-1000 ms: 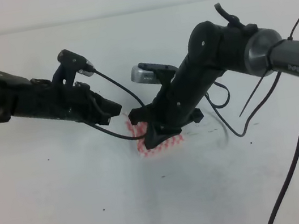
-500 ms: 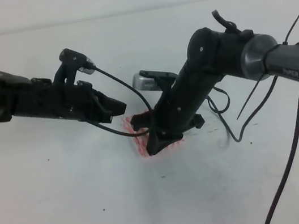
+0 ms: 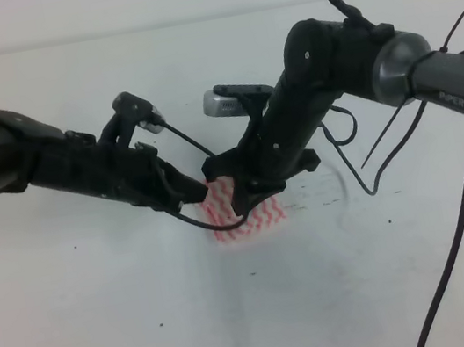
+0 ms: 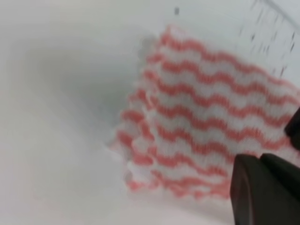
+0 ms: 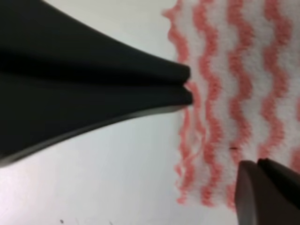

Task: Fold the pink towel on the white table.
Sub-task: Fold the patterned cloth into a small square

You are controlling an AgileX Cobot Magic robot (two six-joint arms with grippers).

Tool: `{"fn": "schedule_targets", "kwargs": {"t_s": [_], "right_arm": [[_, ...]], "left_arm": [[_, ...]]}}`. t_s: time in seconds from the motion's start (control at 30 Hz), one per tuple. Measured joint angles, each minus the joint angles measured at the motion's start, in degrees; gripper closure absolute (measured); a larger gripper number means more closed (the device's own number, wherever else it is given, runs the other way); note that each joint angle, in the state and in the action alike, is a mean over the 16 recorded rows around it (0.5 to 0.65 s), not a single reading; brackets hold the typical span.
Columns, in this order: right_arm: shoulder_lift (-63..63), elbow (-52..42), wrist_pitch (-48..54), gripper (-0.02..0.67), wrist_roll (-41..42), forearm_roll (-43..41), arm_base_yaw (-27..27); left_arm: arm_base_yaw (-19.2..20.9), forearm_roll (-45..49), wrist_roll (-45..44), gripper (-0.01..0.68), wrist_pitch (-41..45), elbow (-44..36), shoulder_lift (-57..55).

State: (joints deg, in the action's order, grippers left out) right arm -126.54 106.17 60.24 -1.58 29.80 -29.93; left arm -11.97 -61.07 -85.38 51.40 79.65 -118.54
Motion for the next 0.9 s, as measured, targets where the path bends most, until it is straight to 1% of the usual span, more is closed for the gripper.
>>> {"fn": "schedule_targets", "kwargs": {"t_s": [0.3, 0.67, 0.9], "right_arm": [[-0.03, 0.21, -0.10, 0.666, -1.20, -1.38, 0.87], [0.00, 0.21, -0.45, 0.666, -1.41, -1.36, 1.35], [-0.03, 0.21, -0.78, 0.666, -1.34, -1.40, 1.34]], "left_arm": [[-0.63, 2.99, 1.94, 0.674, -0.15, 0.03, -1.27], [-0.91, 3.01, 2.48, 0.674, 0.55, 0.98, -0.35], [-1.21, 4.32, 4.75, 0.674, 2.49, 1.52, -0.84]]}}
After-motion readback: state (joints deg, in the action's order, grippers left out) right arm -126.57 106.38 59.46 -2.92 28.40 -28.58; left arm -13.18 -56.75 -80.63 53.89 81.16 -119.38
